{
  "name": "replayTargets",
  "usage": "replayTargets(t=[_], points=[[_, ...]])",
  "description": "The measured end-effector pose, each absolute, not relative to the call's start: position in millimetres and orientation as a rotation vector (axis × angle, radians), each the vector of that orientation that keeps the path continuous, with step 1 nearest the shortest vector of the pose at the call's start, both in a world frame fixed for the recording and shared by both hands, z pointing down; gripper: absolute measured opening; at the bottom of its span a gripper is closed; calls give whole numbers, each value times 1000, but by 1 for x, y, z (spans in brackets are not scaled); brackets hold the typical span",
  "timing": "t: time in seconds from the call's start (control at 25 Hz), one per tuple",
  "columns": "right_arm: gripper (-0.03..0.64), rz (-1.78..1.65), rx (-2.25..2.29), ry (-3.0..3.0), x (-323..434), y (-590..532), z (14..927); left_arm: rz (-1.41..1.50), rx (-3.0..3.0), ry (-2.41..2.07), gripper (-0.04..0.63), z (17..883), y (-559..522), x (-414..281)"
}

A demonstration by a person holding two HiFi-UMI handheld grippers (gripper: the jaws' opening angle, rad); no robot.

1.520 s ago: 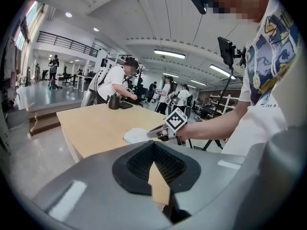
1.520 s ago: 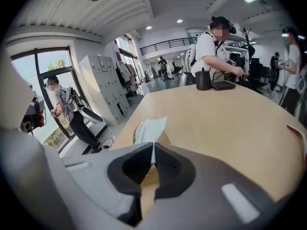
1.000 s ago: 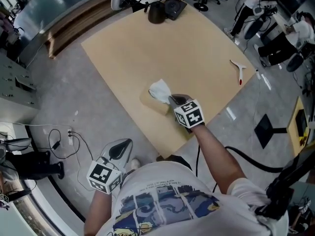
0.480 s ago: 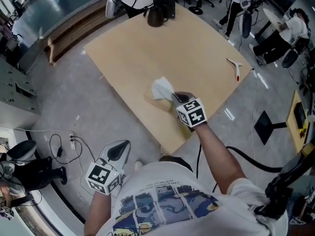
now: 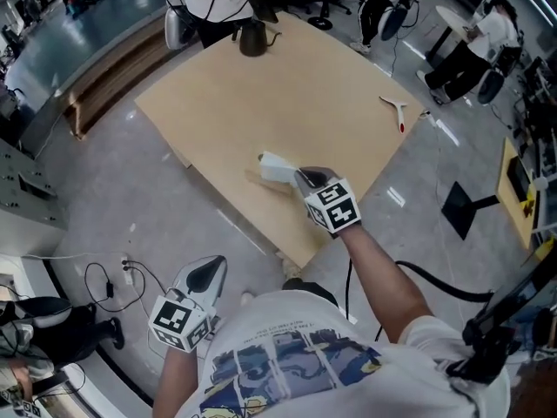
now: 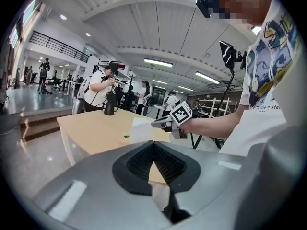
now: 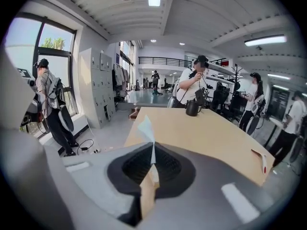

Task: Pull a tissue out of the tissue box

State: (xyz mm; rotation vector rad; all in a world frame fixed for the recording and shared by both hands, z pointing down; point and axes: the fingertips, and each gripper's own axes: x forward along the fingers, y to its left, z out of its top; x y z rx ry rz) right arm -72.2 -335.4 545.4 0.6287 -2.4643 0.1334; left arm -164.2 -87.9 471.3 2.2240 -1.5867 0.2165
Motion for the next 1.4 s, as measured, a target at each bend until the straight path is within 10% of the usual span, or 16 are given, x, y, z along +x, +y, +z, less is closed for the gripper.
replayTargets(t=[1.4], points=[[3,10,619,-2552,-40,-163,460,229,2356,-1418,3,485,-6,-141]])
